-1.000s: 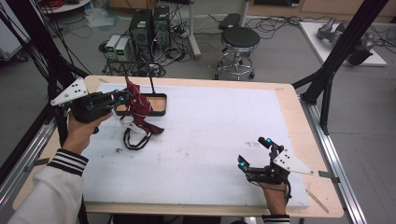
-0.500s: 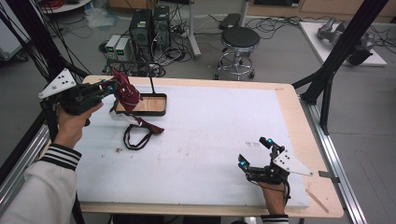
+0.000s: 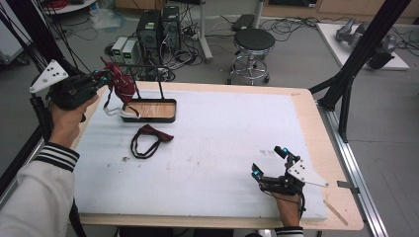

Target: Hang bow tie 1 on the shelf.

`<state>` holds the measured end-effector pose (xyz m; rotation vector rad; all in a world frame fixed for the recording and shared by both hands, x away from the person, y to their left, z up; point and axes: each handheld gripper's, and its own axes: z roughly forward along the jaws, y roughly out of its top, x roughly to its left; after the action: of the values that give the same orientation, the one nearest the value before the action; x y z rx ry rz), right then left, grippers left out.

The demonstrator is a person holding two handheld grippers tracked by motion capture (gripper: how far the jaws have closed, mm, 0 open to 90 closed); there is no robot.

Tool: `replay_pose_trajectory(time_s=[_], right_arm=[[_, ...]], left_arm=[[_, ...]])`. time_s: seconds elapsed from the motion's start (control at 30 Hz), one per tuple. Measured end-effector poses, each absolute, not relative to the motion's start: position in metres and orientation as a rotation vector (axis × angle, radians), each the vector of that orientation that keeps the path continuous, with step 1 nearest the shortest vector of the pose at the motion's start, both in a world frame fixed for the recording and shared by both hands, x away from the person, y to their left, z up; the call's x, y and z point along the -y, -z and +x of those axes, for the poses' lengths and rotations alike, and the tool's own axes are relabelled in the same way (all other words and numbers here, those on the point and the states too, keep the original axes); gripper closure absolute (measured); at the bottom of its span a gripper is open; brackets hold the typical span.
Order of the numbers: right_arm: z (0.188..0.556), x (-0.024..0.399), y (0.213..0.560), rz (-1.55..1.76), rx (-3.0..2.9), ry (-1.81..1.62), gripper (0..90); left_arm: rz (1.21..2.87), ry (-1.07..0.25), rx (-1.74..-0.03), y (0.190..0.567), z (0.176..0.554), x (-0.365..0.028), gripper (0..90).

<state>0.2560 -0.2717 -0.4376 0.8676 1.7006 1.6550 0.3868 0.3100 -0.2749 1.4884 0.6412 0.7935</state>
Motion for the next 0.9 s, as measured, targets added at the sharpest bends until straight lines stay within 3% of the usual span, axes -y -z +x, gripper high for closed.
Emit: replay_pose_trajectory(time_s=[0.9], right_arm=[[0.255,0.271,0.439,0.868,-1.684,-1.658,0.8]], left_arm=[[1.471,-0.922,-0.764,0.27,0.437,-0.329,85.2]])
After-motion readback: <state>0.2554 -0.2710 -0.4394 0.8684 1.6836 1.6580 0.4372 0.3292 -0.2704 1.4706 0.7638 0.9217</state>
